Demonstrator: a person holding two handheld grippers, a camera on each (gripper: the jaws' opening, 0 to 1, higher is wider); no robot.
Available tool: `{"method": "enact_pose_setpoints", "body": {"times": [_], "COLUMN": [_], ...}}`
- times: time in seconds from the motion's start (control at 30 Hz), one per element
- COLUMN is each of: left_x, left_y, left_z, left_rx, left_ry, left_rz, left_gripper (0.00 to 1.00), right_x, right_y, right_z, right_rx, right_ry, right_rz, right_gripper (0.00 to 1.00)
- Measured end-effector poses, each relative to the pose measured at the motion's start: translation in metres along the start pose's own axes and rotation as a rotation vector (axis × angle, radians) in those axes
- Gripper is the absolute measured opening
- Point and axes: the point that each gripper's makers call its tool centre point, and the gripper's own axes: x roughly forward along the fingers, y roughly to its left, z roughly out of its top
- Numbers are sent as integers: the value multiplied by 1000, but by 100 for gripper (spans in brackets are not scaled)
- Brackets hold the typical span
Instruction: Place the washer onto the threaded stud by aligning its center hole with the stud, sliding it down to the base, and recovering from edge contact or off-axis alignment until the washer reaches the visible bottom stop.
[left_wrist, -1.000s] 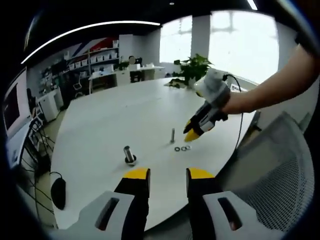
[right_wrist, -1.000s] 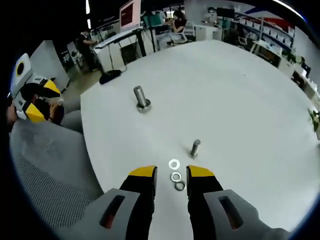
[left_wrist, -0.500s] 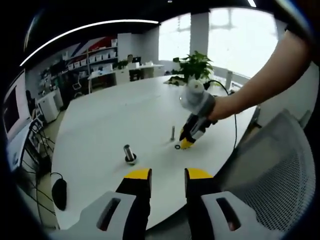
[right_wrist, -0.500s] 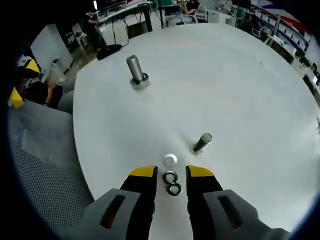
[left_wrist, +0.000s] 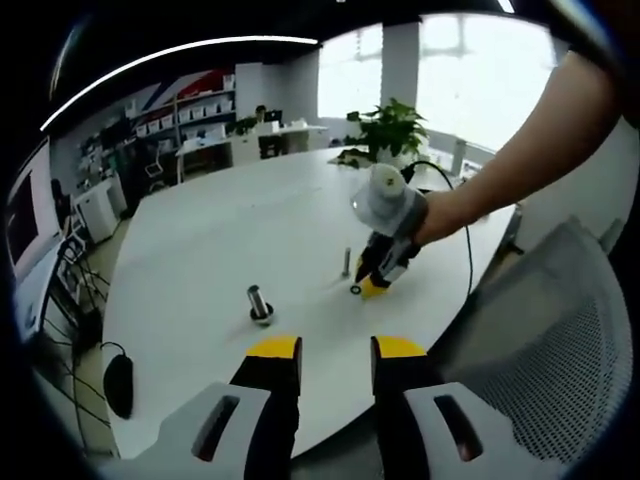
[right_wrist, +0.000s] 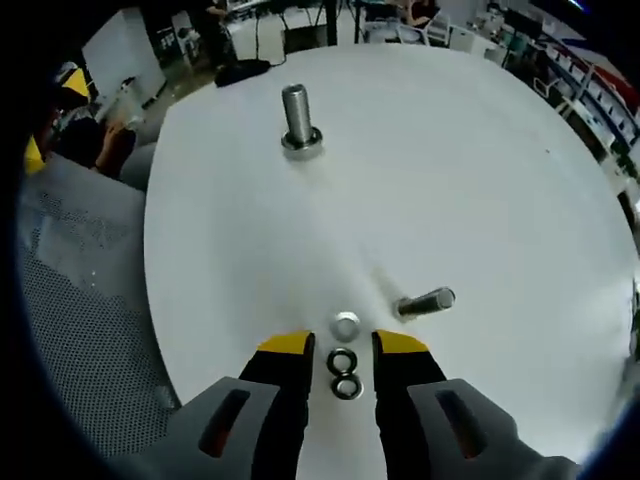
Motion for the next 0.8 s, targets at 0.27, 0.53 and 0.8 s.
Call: {"method": "enact_pose_setpoints", "body": {"times": [0.27,0.53,0.8], "left_x": [1,0,2], "left_y": [0,5,4], "left_z": [-3,-2,-6], "left_rx": [6,2,8], "left_ry": [18,12,37], "left_rz": [0,20,13], "left_gripper": [25,25,25], "right_x": [1,3,5], "right_y": [-2,1,0], "right_z": [1,3,6], "right_rx": [0,-94,-131], "right_ry": [47,101,182], "right_rz": [2,21,26], "right_gripper": [24,22,15]}}
